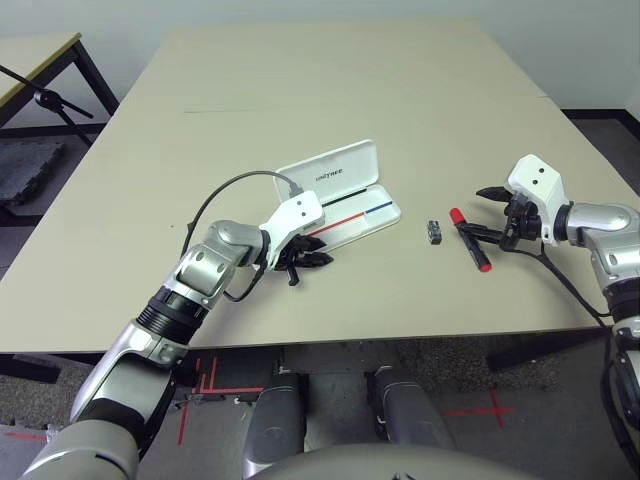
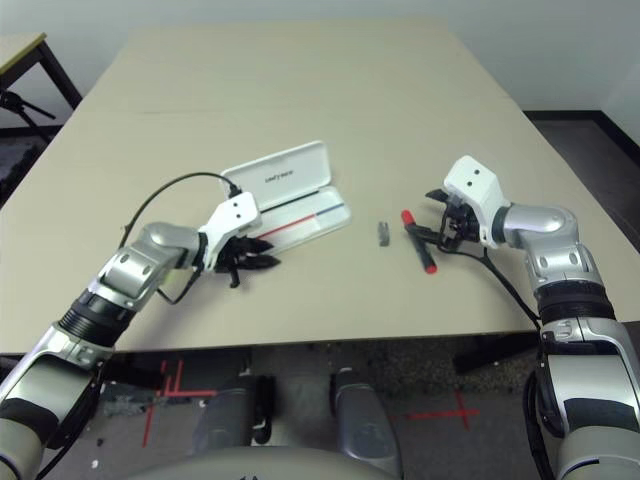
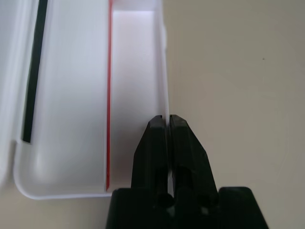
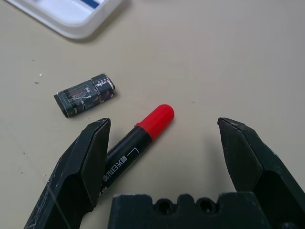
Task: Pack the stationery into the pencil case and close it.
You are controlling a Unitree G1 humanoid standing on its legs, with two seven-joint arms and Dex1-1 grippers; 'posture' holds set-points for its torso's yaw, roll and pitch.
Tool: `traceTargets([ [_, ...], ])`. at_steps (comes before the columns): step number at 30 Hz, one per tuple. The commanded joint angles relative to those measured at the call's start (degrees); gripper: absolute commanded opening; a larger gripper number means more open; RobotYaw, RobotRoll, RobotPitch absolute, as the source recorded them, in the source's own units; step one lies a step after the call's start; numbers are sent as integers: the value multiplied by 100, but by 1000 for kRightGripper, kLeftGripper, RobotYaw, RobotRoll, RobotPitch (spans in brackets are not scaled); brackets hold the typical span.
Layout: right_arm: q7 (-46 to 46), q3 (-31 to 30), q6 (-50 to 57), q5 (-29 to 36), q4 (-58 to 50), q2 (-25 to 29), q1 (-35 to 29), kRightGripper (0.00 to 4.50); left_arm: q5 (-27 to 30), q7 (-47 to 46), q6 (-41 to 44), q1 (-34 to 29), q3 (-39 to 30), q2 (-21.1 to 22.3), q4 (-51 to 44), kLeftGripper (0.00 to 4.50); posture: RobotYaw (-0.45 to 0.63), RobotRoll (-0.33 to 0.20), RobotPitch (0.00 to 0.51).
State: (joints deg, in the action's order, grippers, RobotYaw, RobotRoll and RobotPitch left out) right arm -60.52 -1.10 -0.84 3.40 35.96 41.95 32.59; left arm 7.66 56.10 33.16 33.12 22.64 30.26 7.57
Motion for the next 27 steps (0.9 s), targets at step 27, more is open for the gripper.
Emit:
traceTargets([
  [27, 17, -110, -124, -83, 175, -201, 127, 4500, -246, 1523, -2968, -962, -85, 909, -589, 9, 31, 0, 99],
])
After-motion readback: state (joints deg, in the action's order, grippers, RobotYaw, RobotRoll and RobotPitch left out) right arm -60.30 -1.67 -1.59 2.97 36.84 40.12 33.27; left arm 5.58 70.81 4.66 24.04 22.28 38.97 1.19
